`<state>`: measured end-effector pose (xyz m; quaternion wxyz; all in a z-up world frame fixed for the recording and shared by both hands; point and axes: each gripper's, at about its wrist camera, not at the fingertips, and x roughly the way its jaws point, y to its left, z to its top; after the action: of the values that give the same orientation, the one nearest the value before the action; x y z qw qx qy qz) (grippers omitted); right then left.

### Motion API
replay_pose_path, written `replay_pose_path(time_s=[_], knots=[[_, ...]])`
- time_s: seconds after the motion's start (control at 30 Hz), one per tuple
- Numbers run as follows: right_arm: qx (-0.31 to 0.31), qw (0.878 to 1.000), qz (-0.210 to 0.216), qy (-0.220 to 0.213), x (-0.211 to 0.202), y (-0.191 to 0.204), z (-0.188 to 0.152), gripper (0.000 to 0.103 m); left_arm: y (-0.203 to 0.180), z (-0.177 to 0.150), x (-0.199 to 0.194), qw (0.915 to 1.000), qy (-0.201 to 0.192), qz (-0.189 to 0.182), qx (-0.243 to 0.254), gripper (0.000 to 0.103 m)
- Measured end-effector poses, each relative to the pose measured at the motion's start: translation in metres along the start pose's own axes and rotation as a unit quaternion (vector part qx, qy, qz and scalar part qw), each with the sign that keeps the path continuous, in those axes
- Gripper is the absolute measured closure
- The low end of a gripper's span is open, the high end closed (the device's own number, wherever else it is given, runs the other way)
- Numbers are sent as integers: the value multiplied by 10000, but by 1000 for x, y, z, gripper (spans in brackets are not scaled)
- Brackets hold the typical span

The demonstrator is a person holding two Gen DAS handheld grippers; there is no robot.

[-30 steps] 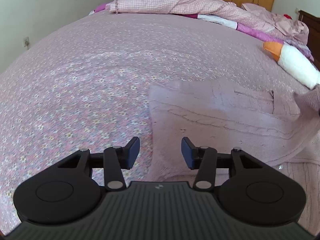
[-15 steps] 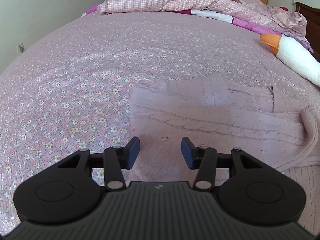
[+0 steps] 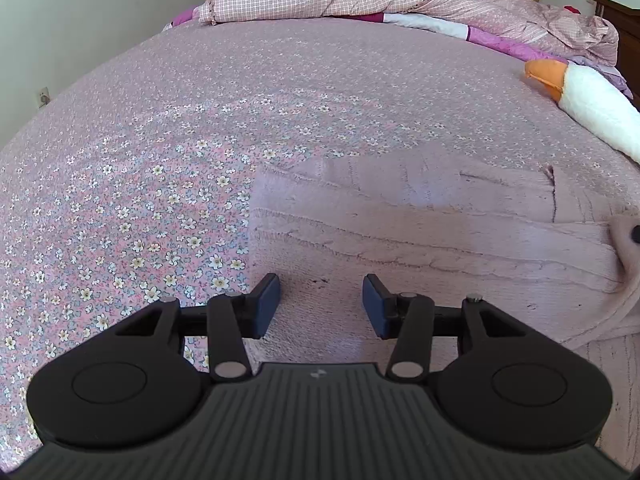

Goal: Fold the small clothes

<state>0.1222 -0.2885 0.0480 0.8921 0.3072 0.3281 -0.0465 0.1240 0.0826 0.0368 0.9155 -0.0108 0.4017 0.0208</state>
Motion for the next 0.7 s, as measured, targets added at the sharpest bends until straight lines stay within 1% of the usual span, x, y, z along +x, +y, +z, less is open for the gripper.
replay_pose_path(time_s=[0.1,0.17,0.23,0.27,0.33,0.37,0.4,0.43,0.47,0.5,0.53,0.6,0.7], knots=[[-521,9980,-180,-323,-29,4,-9,89,0,0,3,10000,12,18,16,49],[-763,9958,-354,-351,-44,0,-18,89,-1,0,5,10000,9,42,39,49],[-959,9942,-453,-166,-51,-9,-27,89,-3,0,7,10000,10,71,58,49],[-1037,9934,-494,-25,-51,-13,-32,87,-3,0,8,9999,13,86,66,49],[-1217,9904,-541,364,-51,-19,-41,85,-4,0,9,9999,17,108,87,49],[-1320,9888,-534,443,-53,-21,-44,84,-4,1,9,9999,17,116,102,49],[-1440,9872,-557,399,-58,-19,-45,84,-5,1,9,9999,20,122,119,49],[-1566,9853,-601,313,-63,-16,-45,74,-5,1,9,9998,21,125,135,49],[-1663,9839,-626,194,-67,-13,-43,62,-5,2,9,9998,21,127,152,49],[-1730,9830,-617,33,-72,-10,-39,55,-5,3,10,9998,21,130,170,49],[-1812,9818,-551,-115,-74,-6,-37,46,-5,3,10,9998,21,134,172,49],[-2005,9782,-470,-259,-72,0,-27,47,-5,5,11,9998,32,143,145,49],[-2321,9713,-476,-208,-50,9,-18,47,-6,5,11,9998,33,146,109,49]])
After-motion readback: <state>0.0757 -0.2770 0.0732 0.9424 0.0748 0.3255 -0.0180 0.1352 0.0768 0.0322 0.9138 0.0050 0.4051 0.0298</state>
